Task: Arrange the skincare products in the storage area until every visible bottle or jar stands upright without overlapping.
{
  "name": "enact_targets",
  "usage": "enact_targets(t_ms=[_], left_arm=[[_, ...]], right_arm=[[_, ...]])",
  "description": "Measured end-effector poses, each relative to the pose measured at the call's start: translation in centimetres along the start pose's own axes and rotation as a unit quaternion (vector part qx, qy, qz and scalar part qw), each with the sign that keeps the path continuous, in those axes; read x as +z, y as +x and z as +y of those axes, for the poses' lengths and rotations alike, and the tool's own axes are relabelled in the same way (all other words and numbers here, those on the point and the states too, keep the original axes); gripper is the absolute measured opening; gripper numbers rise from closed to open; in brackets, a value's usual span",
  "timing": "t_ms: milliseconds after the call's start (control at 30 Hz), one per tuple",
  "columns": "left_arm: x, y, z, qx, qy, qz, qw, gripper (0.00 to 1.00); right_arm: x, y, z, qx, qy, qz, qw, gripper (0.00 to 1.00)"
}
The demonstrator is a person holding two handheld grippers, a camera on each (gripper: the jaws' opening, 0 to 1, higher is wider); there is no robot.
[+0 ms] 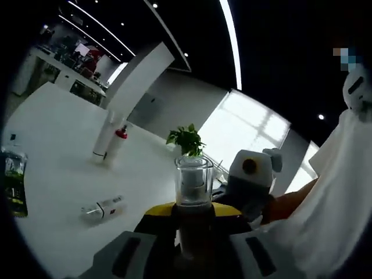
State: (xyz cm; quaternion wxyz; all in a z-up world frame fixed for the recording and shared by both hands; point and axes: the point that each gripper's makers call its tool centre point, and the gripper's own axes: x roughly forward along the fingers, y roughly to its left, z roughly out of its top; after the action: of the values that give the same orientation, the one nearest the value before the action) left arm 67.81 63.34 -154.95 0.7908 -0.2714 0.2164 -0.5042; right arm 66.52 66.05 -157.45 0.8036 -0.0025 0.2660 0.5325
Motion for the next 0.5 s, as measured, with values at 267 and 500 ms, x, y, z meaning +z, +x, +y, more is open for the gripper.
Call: enact_targets(t_ms=[267, 500], left_arm=[[0.45, -0.11, 0.22, 0.002, -0.016, -0.011, 0.9998, 0.23], [0.03, -0.29, 0.27, 0.007, 0.004, 0.003, 1.0000, 0.21]], right_arm=[[0.73, 0.34, -0.13, -0.017, 0.049, -0.044, 0.9977, 0.21], [0.45, 0.64, 0.07, -0.021, 0.040, -0.047, 0.9978, 0.22]])
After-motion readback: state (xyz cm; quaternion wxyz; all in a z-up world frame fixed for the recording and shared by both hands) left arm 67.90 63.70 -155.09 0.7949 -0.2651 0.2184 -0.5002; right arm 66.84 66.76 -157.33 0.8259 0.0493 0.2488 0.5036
